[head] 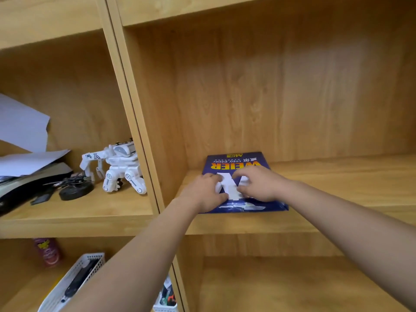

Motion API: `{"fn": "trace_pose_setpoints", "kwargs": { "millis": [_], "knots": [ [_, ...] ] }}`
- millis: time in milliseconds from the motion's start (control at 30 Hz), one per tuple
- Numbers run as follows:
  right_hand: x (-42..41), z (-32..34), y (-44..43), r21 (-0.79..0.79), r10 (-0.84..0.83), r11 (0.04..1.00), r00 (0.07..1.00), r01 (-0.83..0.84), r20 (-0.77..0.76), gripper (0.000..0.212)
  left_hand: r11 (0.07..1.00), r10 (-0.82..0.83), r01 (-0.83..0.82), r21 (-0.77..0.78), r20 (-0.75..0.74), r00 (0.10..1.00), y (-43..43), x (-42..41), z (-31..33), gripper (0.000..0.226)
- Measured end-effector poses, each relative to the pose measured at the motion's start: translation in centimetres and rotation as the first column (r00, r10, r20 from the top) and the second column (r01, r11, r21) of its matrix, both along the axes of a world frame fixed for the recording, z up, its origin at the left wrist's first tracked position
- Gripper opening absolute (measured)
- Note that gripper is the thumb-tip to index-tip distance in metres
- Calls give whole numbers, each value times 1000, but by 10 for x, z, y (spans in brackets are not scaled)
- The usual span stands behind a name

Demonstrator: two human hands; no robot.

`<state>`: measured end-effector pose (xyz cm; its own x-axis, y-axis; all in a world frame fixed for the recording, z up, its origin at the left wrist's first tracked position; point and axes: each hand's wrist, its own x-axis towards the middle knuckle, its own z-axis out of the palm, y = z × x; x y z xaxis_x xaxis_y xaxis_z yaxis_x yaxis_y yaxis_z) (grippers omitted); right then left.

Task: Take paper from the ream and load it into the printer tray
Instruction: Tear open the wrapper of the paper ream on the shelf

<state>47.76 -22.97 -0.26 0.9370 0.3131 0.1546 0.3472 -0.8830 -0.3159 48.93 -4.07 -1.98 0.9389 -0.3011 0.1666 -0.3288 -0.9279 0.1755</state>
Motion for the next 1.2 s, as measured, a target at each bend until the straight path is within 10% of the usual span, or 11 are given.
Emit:
{"fn": "trace_pose_setpoints", "kwargs": {
  "millis": [300, 1200],
  "knots": [
    [42, 9, 23, -184, 44, 981, 991, -67, -124, 30, 999, 17, -22, -31, -143, 990, 4, 14, -7, 33],
    [53, 4, 27, -186, 10, 982, 999, -17, -40, 16, 995, 79, -90, -46, -204, 976, -3, -2, 5, 49]
  ]
}}
